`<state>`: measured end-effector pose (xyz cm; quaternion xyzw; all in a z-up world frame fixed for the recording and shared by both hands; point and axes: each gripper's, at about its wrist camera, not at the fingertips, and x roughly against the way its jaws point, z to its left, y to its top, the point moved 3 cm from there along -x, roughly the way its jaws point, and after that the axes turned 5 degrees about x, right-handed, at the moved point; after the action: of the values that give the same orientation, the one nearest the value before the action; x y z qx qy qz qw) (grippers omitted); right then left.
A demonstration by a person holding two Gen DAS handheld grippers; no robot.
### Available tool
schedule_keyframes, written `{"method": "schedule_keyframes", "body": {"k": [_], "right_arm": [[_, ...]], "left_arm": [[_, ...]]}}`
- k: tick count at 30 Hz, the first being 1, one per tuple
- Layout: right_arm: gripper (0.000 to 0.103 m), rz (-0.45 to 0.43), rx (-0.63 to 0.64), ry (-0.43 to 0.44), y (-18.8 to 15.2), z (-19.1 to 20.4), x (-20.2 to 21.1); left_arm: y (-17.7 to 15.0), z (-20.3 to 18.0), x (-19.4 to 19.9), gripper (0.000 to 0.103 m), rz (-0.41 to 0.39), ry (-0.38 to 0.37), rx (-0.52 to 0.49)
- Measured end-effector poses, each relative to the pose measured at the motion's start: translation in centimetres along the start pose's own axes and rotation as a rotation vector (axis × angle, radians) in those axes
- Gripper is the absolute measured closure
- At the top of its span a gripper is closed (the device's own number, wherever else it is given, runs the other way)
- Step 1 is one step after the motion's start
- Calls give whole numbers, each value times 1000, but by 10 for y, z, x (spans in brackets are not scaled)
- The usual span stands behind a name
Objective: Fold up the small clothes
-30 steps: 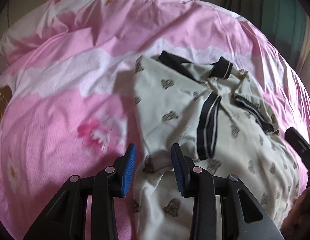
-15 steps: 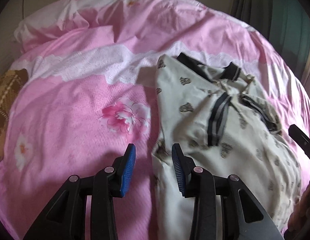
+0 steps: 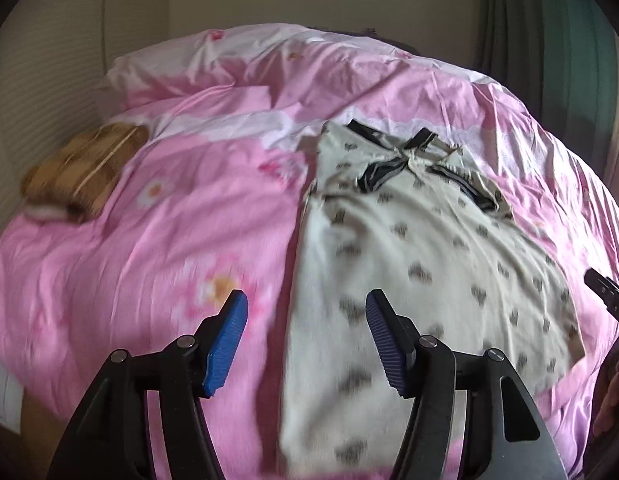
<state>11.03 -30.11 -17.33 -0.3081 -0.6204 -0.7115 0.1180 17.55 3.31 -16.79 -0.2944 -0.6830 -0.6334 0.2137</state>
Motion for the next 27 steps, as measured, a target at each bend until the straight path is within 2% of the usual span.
{"method": "schedule_keyframes", "body": {"k": [6,12,19,27], "right_arm": [[35,34,2,-38,-44,-23,22],[35,38,-25,-44,-57,-37,21],[36,63,-68,-3,-63,-44,10],[36,80,-60,5,-66,-40,5]], "left_arm": [[-43,-2,14,42,-6,61,2],[-68,0,17,42,-38,110,29],[-74,13,16,42,-27,116,104],[-83,20,9,42,40,106,148]]}}
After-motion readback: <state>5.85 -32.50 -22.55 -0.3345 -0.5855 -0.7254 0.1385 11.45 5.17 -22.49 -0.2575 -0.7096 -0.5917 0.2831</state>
